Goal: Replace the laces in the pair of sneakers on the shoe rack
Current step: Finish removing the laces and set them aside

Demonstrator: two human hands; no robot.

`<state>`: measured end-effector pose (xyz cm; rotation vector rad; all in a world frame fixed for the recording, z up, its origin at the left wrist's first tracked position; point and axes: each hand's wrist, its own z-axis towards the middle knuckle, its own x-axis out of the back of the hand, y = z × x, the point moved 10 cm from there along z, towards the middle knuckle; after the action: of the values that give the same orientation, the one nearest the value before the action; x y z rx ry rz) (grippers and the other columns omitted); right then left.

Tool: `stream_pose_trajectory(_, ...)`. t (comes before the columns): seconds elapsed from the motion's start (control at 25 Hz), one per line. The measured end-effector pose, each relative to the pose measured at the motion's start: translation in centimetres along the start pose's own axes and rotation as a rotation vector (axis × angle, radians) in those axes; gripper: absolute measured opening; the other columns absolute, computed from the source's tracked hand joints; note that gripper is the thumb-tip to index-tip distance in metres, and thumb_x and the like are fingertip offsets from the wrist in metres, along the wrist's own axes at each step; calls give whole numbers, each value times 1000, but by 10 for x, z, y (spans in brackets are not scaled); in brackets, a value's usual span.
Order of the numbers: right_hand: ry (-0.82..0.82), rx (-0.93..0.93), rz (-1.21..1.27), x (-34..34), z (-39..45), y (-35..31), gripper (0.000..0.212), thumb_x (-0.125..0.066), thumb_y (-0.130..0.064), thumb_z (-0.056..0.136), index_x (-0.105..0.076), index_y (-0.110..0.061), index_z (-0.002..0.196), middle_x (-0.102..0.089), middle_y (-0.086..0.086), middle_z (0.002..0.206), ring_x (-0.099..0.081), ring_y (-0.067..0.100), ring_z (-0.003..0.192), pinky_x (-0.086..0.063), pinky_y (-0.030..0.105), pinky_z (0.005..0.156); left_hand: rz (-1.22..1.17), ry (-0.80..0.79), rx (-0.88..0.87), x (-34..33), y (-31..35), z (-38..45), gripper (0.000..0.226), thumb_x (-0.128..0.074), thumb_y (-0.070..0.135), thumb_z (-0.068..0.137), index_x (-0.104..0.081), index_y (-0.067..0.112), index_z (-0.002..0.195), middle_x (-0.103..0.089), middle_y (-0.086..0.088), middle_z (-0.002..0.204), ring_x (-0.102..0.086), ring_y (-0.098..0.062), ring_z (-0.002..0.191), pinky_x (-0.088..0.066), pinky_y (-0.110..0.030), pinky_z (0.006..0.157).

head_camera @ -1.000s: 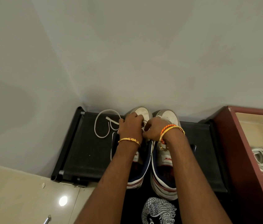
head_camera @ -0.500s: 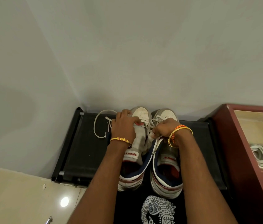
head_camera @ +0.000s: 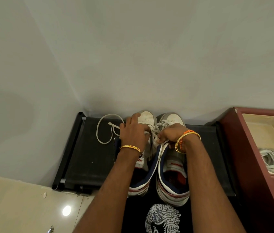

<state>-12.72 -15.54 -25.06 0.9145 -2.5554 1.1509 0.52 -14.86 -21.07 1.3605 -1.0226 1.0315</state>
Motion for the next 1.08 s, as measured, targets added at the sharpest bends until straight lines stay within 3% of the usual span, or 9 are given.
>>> stream_pose_trajectory(0.16, 25, 24, -25, 1, 1, -2, 24, -68, -4, 77, -69, 4, 99, -65, 11, 89, -52, 15, 62, -47, 28, 59, -14, -67, -23, -9, -1, 0, 31, -60, 39, 86, -62, 33, 117, -4, -2, 157, -18, -27, 139, -23, -43, 108)
stream_pose_trajectory(0.32, 101, 37, -62, 6, -2, -4, 13, -68, -5, 75, -70, 0, 87, -63, 6, 77, -54, 14, 64, -44, 24, 56, -107, -9, -4, -6, -7, 1, 22, -63, 38, 81, -66, 23, 97, -35, 0, 143, -34, -23, 127, -30, -37, 99)
stream_pose_trajectory(0.48, 206, 38, -22, 7, 0, 0, 19, -71, -8, 69, -68, 1, 86, -65, 11, 78, -58, 20, 64, -45, 23, 52, -474, 204, 80, 12, -26, 5, 10, -71, 17, 77, -65, 10, 76, -60, -5, 103, -54, -18, 94, -46, -32, 81)
stream_pose_trajectory(0.64, 233, 56, -15, 5, 1, 1, 24, -73, -17, 72, -67, -2, 90, -62, 9, 75, -54, 17, 61, -39, 21, 49, -873, 397, 437, 17, -69, -5, 7, -63, 7, 83, -59, 6, 78, -60, -5, 78, -56, -18, 75, -47, -21, 67)
stream_pose_trajectory(0.72, 237, 92, -31, 4, 0, -2, 18, -73, -21, 75, -64, -6, 80, -58, 5, 68, -52, 14, 59, -38, 21, 49, -1241, 394, 778, -6, -96, -11, 4, -54, 4, 85, -58, 4, 86, -65, -11, 89, -60, -22, 79, -51, -31, 72)
stream_pose_trajectory(0.8, 282, 138, -123, 4, -4, -8, 20, -71, -27, 77, -61, -10, 71, -57, 4, 68, -55, 18, 68, -45, 24, 60, -1508, 336, 875, -20, -96, -11, 17, -43, -3, 85, -55, 8, 89, -65, -13, 89, -63, -26, 79, -55, -39, 78)
stream_pose_trajectory(0.92, 343, 167, -206, 5, -2, -13, 25, -70, -34, 76, -63, -10, 74, -58, 6, 72, -58, 26, 81, -49, 33, 74, -907, 145, 439, 8, -67, 3, 28, -44, 1, 83, -60, 23, 75, -65, -3, 86, -60, -22, 86, -48, -43, 91)
stream_pose_trajectory(1.0, 304, 155, -192, 2, -1, -12, 30, -69, -32, 78, -56, -12, 62, -52, 4, 61, -53, 21, 66, -43, 24, 56, -392, 7, 187, 12, -29, 0, 22, -48, 18, 86, -69, 24, 89, -67, 4, 98, -56, -20, 99, -33, -38, 98)
stream_pose_trajectory(1.08, 247, 145, -202, -2, -2, -12, 32, -68, -28, 81, -51, -12, 59, -48, 1, 56, -45, 15, 55, -32, 21, 48, -139, -64, 74, 6, -8, -1, 25, -49, 28, 87, -68, 24, 103, -66, 2, 103, -50, -21, 107, -25, -40, 96)
